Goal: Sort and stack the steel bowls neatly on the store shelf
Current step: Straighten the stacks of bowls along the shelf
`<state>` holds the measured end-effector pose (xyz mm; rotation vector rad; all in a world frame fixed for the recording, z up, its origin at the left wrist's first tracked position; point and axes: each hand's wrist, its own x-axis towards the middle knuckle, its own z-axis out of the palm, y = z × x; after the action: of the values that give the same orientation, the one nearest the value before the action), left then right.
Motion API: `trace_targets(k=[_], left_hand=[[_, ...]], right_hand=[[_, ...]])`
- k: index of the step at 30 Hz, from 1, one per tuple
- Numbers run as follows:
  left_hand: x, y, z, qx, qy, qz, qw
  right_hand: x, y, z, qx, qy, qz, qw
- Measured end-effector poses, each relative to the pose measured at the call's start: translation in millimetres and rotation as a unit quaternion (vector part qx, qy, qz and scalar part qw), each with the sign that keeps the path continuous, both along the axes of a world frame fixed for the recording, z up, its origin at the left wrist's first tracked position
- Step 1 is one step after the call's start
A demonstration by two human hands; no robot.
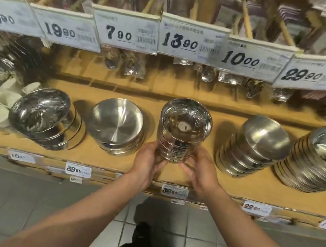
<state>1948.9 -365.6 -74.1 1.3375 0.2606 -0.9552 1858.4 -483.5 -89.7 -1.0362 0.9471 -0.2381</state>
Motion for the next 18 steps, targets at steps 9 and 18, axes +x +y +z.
trace_targets(k=[9, 18], left_hand=[[-2.5, 25.2, -4.2, 0.049, 0.01, -0.011, 0.999], [28.2, 120.1, -1.7, 0.107, -0.044, 0.089, 0.989]], right_hand=[[-13.0, 19.6, -4.2, 0.02, 0.048, 0.0, 0.999], [7.0, 90.0, 12.9, 0.065, 0.065, 0.093, 0.991]])
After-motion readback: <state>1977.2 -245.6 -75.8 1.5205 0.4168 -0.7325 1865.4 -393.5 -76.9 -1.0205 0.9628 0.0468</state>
